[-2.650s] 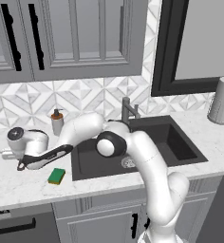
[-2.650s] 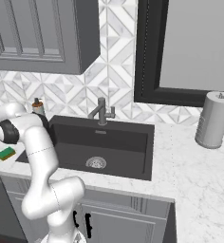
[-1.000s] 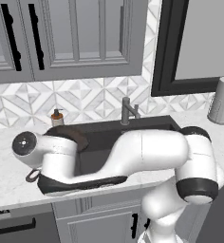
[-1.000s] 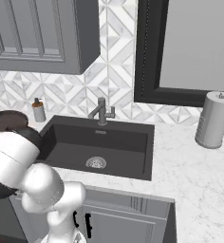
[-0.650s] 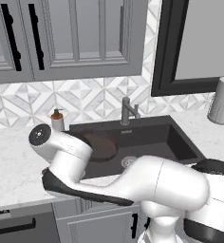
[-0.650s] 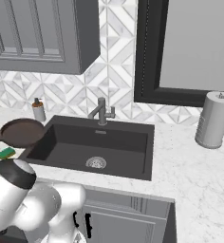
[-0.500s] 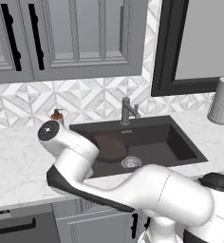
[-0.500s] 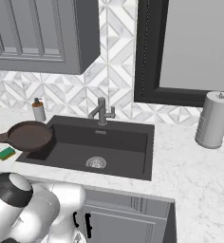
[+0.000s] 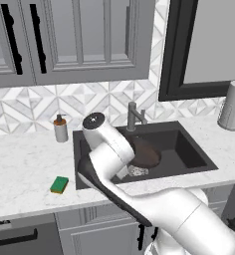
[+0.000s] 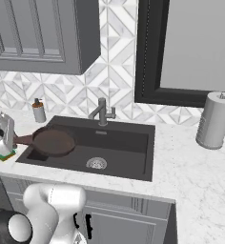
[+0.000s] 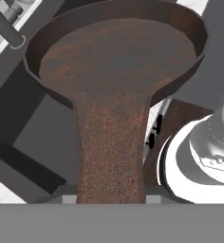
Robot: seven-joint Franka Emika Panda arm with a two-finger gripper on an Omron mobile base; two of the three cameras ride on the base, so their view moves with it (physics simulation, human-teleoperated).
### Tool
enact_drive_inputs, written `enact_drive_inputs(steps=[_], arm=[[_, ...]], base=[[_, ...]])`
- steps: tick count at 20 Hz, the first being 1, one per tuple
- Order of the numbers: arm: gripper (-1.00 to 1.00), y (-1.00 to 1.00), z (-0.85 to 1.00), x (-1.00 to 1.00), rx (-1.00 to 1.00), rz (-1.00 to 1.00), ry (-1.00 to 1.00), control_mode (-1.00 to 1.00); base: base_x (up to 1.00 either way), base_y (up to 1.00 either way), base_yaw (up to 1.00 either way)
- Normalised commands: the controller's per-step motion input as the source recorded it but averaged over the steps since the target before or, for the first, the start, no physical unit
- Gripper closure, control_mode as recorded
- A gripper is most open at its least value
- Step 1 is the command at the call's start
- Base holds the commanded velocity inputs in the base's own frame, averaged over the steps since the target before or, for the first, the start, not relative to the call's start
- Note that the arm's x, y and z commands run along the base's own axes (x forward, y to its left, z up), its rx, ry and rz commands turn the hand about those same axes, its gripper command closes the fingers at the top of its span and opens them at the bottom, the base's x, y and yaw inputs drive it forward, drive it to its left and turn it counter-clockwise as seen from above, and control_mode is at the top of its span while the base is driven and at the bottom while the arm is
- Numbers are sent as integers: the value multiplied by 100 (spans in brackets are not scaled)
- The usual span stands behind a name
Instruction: Pick the pan and sponge and place them into the sink. Then turn on the water.
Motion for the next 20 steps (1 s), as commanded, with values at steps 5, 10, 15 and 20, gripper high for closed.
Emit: enact_drive_inputs(steps=[5,10,15,20], arm=[[100,-83,0,38,10,2,0,-100],[100,-52,0,60,4,-1,0,-100],[100,-33,-5,68,0,-8,4,-100],[100,-18,-24,52,0,-13,12,-100]], base=[[0,0,0],[0,0,0],[0,0,0],[0,0,0]])
